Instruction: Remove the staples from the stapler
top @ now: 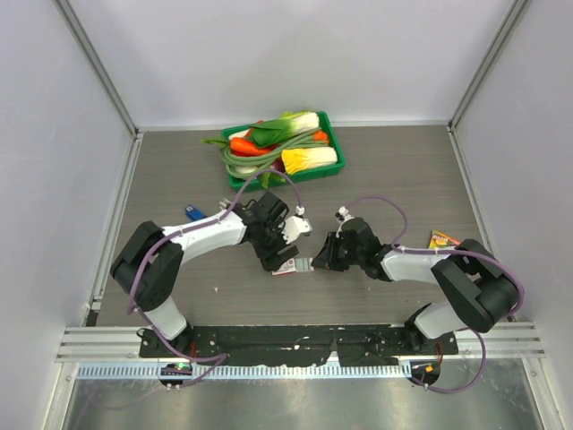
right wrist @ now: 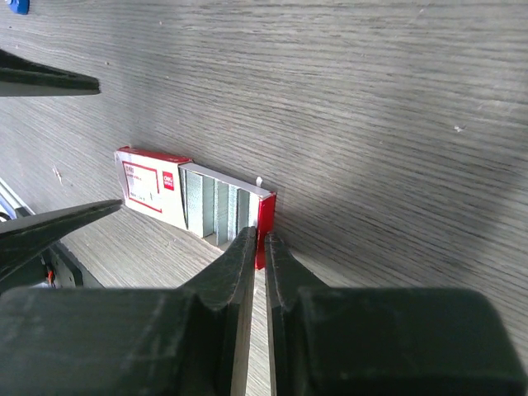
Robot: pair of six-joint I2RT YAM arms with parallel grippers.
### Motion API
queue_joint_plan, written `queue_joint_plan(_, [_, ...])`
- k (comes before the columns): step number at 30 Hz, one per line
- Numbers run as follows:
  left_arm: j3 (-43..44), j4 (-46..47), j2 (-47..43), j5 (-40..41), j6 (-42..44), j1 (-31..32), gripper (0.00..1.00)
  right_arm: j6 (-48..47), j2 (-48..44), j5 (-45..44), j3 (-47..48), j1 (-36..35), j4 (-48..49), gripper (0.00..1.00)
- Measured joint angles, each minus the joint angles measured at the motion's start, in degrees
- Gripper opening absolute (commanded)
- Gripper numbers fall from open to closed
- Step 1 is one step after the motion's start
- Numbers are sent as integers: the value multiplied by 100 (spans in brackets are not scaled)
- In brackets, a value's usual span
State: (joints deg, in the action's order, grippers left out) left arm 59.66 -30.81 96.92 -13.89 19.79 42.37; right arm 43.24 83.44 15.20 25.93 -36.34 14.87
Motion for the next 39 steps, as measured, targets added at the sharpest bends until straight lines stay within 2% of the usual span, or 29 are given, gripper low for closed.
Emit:
queue_joint_plan(7, [144,-603,-507,-116,378,-212,76,0,11,0,0,0,11,14])
queue_joint_plan(10, [138,-726,-588,-129,612,-306,72,0,11,0,0,0,11,15])
queue_joint_plan(17, [-35,-514,-177,96,654,-345,66,0,11,-2,2,0,9,14])
queue_joint_plan(39, [-96,101,138,275,605,-299,66,-83,57,-7,94,-7,-76,14])
